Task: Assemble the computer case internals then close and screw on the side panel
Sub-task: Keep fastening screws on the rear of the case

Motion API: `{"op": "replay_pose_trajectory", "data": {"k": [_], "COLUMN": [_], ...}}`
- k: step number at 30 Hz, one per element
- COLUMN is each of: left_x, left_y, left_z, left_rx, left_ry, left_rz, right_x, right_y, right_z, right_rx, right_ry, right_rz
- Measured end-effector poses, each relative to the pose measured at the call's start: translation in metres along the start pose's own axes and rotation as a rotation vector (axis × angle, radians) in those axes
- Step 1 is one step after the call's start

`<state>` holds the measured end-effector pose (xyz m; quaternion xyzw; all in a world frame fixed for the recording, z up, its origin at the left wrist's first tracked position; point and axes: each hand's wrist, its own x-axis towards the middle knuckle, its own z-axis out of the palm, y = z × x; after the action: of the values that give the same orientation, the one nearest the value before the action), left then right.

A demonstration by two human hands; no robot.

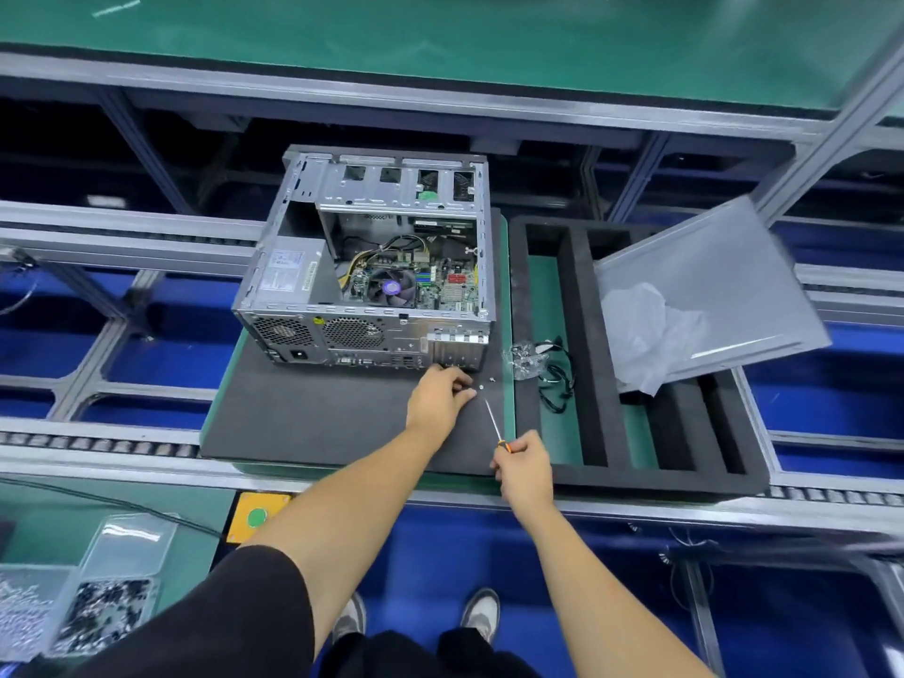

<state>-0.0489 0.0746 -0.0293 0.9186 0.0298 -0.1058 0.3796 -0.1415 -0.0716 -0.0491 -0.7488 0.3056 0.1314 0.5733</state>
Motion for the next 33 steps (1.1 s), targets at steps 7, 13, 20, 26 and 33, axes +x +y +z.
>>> {"op": "replay_pose_trajectory", "data": {"k": [7,13,20,26,33], "left_x": [-0.003,-0.028,-0.051,-0.066,-0.067], "left_y": [0.003,-0.009,-0.047,-0.077,-0.097], "left_z": [0.008,-0.009,-0.05,-0.1,-0.151], "left_rx": [-0.283,-0.966,-1.103,-1.258,-1.439], "left_ry": [0.086,-0.003,0.09,0.114,0.275], "left_rz": [-0.104,-0.217,-0.272,-0.377,-0.442], "right_x": [0.004,-0.011,-0.041,-0.068,-0.108], "right_y": [-0.004,-0.031,-0.048,-0.07,-0.099], "right_z": [-0.01,0.005,0.045,0.098,0.169], "right_rx": [0.012,-0.089,-0.185,0.069,0.215], "right_ry": [-0.089,-0.174,-0.257,-0.376,-0.394], "right_rz": [-0.063,-0.228,-0.315,-0.157,-0.079]}}
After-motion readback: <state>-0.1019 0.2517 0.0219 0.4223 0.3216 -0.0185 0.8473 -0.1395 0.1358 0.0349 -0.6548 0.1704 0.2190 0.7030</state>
